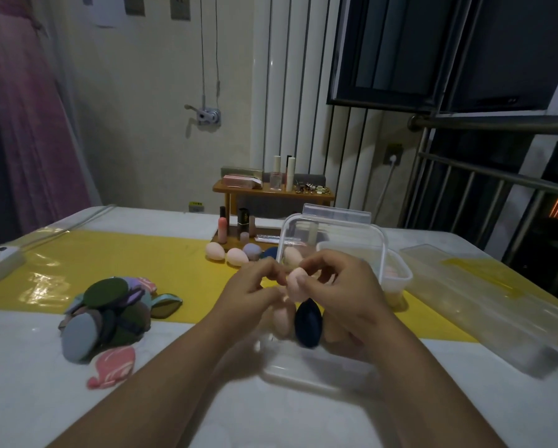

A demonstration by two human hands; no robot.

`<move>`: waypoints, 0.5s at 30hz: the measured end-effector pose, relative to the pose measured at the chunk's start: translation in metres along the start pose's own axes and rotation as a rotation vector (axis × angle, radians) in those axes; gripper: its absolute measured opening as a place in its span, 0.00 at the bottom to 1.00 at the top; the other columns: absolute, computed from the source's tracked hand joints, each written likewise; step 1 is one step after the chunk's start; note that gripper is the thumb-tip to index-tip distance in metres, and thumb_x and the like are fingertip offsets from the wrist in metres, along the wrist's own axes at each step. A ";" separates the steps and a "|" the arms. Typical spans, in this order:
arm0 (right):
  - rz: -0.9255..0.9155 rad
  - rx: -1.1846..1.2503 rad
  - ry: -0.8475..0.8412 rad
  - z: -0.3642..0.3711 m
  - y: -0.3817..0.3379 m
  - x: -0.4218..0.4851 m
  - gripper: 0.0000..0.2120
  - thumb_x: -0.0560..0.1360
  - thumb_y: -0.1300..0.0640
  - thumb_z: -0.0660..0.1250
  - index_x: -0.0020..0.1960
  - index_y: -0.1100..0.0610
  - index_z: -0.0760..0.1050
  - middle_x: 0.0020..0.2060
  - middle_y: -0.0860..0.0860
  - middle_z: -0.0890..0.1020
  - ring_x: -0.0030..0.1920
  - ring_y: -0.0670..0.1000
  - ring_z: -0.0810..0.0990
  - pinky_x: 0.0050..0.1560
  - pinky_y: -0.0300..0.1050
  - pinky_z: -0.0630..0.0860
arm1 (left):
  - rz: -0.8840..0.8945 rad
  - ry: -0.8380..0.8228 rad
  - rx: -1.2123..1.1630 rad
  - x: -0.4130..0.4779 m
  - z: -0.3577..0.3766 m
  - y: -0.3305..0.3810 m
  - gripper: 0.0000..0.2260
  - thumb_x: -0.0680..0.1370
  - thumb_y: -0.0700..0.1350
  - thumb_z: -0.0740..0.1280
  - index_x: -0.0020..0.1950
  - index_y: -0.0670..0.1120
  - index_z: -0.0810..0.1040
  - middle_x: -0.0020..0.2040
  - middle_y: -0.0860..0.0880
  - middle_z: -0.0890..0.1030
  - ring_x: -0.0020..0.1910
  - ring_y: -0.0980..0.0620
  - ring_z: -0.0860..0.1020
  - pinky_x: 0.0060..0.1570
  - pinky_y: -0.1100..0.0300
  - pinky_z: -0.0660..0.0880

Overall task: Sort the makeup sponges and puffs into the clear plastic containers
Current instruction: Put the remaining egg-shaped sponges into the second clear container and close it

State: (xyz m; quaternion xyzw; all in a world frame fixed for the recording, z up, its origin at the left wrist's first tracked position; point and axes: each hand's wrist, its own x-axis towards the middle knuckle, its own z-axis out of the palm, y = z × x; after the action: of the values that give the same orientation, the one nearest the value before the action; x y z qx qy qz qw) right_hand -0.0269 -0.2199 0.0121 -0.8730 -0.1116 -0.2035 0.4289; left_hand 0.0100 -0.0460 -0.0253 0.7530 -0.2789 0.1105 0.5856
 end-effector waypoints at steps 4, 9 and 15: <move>0.018 0.126 -0.098 0.000 0.001 0.001 0.08 0.67 0.59 0.74 0.40 0.48 0.78 0.34 0.42 0.81 0.35 0.42 0.77 0.39 0.42 0.74 | -0.117 0.151 -0.084 0.002 0.003 -0.013 0.09 0.62 0.40 0.58 0.36 0.47 0.76 0.44 0.50 0.73 0.48 0.51 0.72 0.48 0.56 0.68; 0.060 -0.042 -0.318 0.002 0.000 0.000 0.10 0.67 0.57 0.77 0.36 0.44 0.78 0.37 0.46 0.82 0.39 0.43 0.80 0.43 0.43 0.78 | -0.324 0.097 -0.222 -0.001 0.007 -0.025 0.09 0.62 0.42 0.62 0.40 0.48 0.77 0.37 0.44 0.74 0.42 0.43 0.72 0.43 0.45 0.67; 0.107 -0.183 -0.426 0.001 -0.008 -0.002 0.05 0.70 0.52 0.77 0.38 0.47 0.82 0.38 0.46 0.84 0.42 0.45 0.82 0.47 0.45 0.82 | -0.324 0.096 -0.229 0.000 0.008 -0.022 0.10 0.62 0.41 0.60 0.40 0.44 0.76 0.36 0.47 0.75 0.42 0.43 0.72 0.43 0.46 0.67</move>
State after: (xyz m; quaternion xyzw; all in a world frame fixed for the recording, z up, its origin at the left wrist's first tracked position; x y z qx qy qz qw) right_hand -0.0318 -0.2138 0.0161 -0.9362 -0.1340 -0.0009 0.3249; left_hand 0.0211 -0.0504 -0.0458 0.7105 -0.1369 0.0183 0.6900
